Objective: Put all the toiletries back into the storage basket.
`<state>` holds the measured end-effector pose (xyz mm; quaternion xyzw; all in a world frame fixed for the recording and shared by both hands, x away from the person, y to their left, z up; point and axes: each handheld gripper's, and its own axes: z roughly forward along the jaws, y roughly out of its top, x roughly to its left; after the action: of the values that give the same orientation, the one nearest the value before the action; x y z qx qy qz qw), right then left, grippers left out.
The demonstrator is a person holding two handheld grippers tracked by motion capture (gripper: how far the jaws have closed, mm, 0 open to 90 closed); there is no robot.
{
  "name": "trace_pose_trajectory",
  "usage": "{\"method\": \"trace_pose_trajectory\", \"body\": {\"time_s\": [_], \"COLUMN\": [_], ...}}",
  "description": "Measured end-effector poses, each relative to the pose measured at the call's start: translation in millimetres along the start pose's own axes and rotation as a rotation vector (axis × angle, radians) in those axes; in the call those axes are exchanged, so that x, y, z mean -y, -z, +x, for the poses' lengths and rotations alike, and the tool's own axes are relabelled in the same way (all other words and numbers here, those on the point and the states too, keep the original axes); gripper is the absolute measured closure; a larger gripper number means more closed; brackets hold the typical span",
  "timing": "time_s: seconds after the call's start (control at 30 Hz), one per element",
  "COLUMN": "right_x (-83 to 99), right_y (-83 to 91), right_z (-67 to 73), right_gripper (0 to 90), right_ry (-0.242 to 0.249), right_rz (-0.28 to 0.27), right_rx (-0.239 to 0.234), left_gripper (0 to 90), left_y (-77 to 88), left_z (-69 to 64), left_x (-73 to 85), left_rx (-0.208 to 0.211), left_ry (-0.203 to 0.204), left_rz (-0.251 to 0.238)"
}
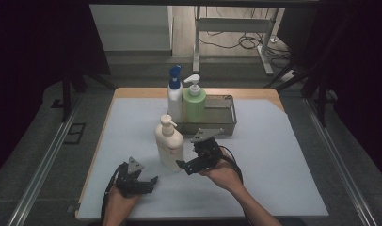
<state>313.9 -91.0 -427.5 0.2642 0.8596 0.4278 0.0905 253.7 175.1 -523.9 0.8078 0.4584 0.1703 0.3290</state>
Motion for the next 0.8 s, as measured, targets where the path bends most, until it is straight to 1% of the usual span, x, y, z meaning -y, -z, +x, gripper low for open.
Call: {"method": "trace_pose_trajectory", "body": {"time_s": [0.07, 0.27, 0.5, 0.63, 0.8], "right_x": [-3.1, -11.1, -20.6, -25.9, -31.9], "right_y": [-3.0, -10.6, -20.6, -27.3, -33.4], "right_z": [0.9, 4.2, 9.0, 13.7, 17.5], "right_gripper": [3.5, 6.5, 12.8, 14.2, 20.8], "right_ry": [-0.008, 0.007, 0.002, 0.008, 0.008], "right_rz": [0.000, 0.003, 0.002, 0.001, -0.014], "right_rx": [0.005, 0.030, 0.028, 0.045, 0.066], "left_gripper": [12.2, 12.2, 12.3, 12.3, 12.2], "left_y": [0.0, -0.1, 0.0, 0.0, 0.0], "left_z": [0.0, 0.0, 0.0, 0.0, 0.1], "left_x": [0.0, 0.0, 0.0, 0.0, 0.0], "left_rx": [0.000, 0.000, 0.000, 0.000, 0.001], "left_ry": [0.000, 0.000, 0.000, 0.000, 0.000], "left_rz": [0.000, -0.001, -0.001, -0.001, 0.000]}}
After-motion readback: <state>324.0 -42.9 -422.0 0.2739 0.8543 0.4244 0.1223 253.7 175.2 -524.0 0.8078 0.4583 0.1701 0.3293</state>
